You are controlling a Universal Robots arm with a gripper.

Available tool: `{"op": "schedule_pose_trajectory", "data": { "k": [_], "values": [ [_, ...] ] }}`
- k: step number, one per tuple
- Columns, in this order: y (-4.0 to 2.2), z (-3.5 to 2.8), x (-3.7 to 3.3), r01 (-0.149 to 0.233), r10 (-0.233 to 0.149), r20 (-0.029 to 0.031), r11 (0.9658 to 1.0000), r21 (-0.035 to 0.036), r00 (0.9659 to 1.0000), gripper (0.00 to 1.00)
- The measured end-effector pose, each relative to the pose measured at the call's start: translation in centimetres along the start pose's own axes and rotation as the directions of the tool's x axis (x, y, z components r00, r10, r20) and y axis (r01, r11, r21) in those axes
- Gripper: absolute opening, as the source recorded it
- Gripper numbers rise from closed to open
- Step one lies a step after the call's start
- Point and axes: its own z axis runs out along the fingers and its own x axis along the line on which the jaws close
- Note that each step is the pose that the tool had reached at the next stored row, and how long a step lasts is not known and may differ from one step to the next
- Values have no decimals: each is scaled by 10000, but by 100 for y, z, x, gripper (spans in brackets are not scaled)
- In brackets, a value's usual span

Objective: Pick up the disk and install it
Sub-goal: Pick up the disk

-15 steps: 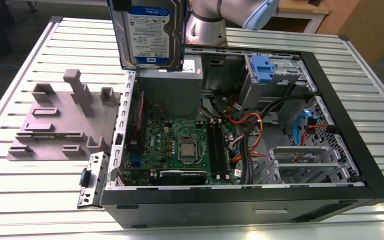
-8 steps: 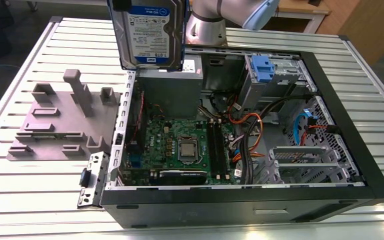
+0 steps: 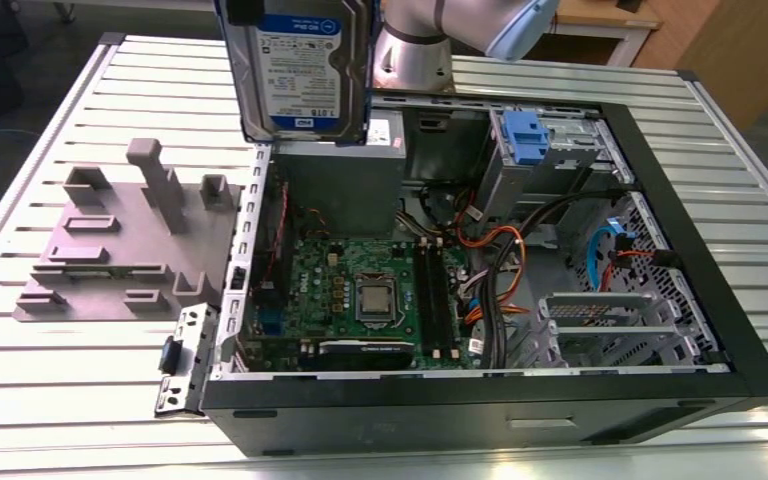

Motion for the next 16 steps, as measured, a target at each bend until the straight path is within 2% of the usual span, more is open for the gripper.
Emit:
{"op": "schedule_pose_trajectory", "data": {
  "k": [6,16],
  "values": [
    [-96,0,0,0,0,0,10000,0,10000,36],
    [-148,2,0,0,0,-1,10000,-1,10000,36]
  ]
}}
